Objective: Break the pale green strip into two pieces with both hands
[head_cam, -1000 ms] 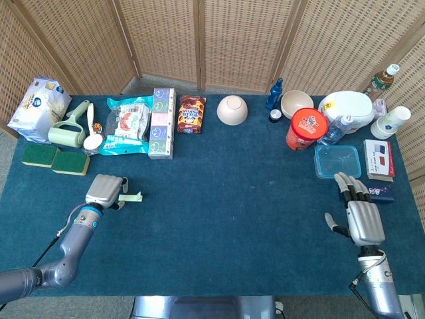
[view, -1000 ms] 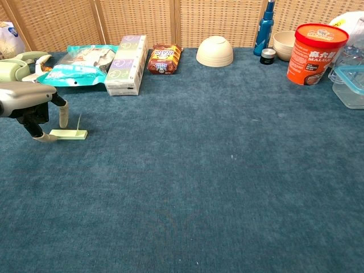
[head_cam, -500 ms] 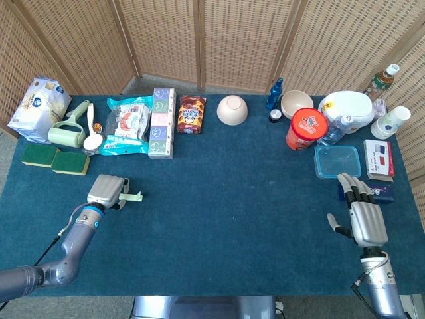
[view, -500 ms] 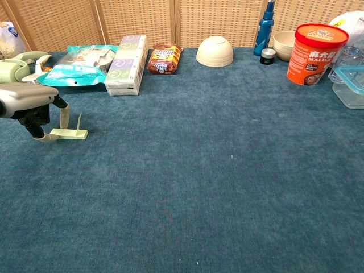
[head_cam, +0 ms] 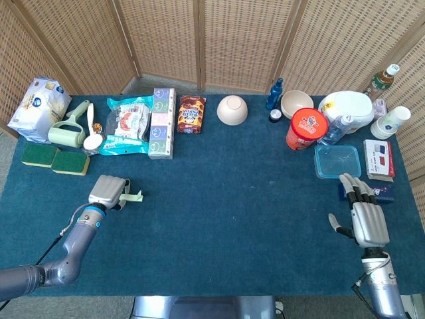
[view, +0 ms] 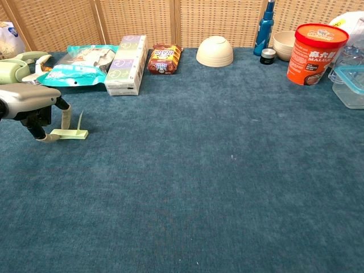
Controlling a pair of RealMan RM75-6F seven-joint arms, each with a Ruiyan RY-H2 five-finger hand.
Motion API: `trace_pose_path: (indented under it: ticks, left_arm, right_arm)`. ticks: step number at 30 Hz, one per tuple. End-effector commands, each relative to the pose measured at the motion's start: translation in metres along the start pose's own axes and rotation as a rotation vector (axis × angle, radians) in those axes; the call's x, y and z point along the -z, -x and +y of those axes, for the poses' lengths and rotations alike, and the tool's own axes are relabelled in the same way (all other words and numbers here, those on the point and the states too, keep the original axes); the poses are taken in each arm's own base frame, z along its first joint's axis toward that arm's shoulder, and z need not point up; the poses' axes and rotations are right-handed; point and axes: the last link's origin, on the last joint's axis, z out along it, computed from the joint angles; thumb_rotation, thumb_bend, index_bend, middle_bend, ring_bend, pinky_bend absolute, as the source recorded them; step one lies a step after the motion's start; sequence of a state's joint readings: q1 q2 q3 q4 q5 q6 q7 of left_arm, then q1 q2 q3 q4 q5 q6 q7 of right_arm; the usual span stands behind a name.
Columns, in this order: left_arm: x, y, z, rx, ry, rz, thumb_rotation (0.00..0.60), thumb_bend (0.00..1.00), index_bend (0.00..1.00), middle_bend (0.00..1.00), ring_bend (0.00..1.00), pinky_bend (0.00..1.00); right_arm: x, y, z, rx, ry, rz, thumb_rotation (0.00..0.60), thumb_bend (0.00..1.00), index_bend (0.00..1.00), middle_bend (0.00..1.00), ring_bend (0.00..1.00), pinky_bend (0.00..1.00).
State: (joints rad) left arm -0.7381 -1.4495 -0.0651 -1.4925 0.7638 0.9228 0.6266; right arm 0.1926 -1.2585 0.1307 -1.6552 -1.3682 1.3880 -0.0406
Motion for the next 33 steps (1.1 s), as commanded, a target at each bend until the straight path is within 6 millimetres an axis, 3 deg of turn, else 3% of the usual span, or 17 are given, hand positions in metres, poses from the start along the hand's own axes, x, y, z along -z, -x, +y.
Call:
trace_pose_path:
  ticks: [1,20,33]
  left_arm:
    - [-0.001,0.0,0.001,-0.002,0.0,0.001,0.6,0.36,0.5,1.0,1.0,1.0]
    - [-0.001,0.0,0.002,-0.022,-0.006,0.007,0.6,0.37,0.6,1.0,1.0,1.0]
    - [0.013,-0.029,-0.005,-0.023,0.035,0.145,0.6,0.41,0.68,1.0,1.0,1.0]
  right_arm:
    - [0.0,0.0,0.001,-0.003,0.002,0.001,0.6,0.35,0.0,0.08,0.02,0.09]
    - [0.002,-0.003,0.001,-0.019,-0.001,0.023,0.6,0.35,0.0,0.09,0.02,0.09]
    - [0.003,-0.005,-0.002,-0.041,-0.016,0.043,0.6,0.35,0.0,0.09,0.02,0.09]
